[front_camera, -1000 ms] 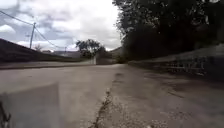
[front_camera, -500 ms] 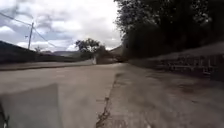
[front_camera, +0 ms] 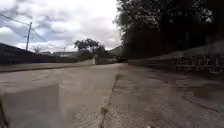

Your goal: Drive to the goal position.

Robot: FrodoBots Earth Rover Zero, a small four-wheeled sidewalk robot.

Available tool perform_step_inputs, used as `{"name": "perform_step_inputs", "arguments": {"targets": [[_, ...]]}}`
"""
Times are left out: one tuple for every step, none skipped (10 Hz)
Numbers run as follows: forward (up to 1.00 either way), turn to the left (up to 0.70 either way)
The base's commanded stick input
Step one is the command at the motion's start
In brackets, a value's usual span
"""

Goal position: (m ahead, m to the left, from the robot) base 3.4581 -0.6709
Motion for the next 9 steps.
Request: {"name": "perform_step_inputs", "arguments": {"targets": [[0.70, 0.00], [0.70, 0.00], [0.70, 0.00], [0.70, 0.00], [0.70, 0.00], [0.70, 0.00], [0.70, 0.00], [0.70, 0.00], [0.70, 0.00]]}}
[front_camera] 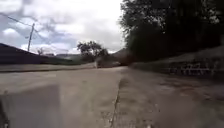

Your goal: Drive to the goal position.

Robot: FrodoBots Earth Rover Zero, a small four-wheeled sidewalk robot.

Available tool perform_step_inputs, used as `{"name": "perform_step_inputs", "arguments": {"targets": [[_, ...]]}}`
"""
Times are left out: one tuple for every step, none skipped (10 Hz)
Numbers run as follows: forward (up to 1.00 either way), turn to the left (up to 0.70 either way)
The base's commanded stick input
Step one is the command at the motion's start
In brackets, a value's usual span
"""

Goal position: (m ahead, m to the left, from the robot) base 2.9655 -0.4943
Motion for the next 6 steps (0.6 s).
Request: {"name": "perform_step_inputs", "arguments": {"targets": [[0.70, 0.00], [0.70, 0.00], [0.70, 0.00], [0.70, 0.00], [0.70, 0.00], [0.70, 0.00]]}}
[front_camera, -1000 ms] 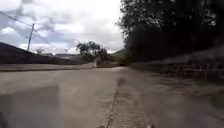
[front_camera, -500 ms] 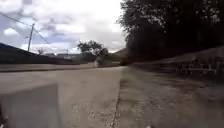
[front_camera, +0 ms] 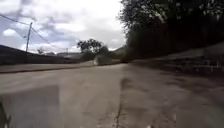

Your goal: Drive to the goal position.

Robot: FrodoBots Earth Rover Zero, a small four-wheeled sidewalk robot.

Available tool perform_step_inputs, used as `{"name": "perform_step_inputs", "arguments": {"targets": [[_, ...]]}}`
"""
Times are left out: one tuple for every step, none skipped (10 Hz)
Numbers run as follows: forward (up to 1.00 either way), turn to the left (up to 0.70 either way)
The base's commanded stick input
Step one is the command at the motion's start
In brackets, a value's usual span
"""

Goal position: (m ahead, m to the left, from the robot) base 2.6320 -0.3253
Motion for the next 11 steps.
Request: {"name": "perform_step_inputs", "arguments": {"targets": [[0.70, 0.00], [0.70, 0.00], [0.70, 0.00], [0.70, 0.00], [0.70, 0.00], [0.70, 0.00], [0.70, 0.00], [0.70, 0.00], [0.70, 0.00], [0.70, 0.00], [0.70, 0.00]]}}
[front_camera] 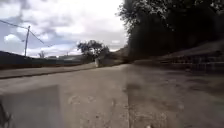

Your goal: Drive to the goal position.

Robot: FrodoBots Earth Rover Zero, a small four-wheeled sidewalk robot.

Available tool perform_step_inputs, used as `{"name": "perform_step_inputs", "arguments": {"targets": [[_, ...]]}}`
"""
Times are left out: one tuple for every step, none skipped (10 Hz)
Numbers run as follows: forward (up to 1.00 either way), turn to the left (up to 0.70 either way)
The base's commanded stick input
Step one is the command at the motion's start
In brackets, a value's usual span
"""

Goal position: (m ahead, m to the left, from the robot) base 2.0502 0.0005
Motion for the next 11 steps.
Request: {"name": "perform_step_inputs", "arguments": {"targets": [[0.70, 0.00], [0.70, 0.00], [0.70, 0.00], [0.70, 0.00], [0.70, 0.00], [0.70, 0.00], [0.70, 0.00], [0.70, 0.00], [0.70, 0.00], [0.70, 0.00], [0.70, 0.00]]}}
